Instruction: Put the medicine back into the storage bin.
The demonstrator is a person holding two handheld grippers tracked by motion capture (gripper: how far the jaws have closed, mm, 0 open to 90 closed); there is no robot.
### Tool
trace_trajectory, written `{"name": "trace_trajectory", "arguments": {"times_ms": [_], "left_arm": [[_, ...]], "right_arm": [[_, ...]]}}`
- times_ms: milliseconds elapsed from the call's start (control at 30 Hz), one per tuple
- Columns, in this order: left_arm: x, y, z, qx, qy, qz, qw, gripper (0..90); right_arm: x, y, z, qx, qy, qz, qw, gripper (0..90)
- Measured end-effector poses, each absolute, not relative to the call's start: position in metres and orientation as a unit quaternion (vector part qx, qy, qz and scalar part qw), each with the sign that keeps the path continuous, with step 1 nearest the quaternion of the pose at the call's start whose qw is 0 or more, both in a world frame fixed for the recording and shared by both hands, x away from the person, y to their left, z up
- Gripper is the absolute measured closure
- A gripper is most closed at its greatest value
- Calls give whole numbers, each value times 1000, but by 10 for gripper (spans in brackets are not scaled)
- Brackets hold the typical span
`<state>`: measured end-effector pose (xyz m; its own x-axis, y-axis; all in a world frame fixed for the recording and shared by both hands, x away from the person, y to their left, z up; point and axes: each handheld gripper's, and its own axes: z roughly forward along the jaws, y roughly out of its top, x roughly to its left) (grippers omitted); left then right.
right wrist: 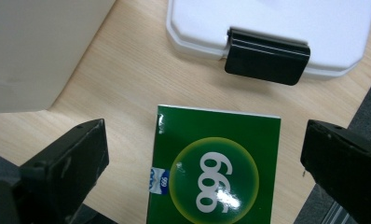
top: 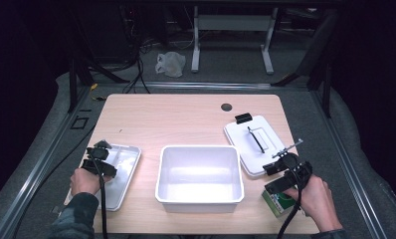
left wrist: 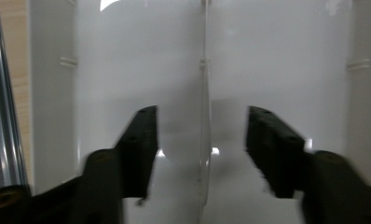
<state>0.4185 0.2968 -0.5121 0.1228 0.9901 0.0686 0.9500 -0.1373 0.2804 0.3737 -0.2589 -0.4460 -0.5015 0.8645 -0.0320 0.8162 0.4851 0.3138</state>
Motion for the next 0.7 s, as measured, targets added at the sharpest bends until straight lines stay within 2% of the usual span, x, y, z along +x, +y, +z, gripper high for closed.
{"name": "trace_trajectory", "arguments": {"times_ms": [33,100,233,433,700], "left_arm": [[418,297,-512,745,651,119,84,248],[408,296,-494,751,636,143,109,133],[390,293,-478,761,615,162,129,30],[365,290,-478,777,594,162,133,0],[357,287,-477,780,585,170,142,1]], "right_arm": [[374,-260,-447,494,855,128,92,0],[375,-263,-448,503,850,125,95,0],[380,-266,-459,509,850,112,79,0],[392,-265,-482,519,849,87,53,0],[398,-260,-500,516,854,69,31,5]]}}
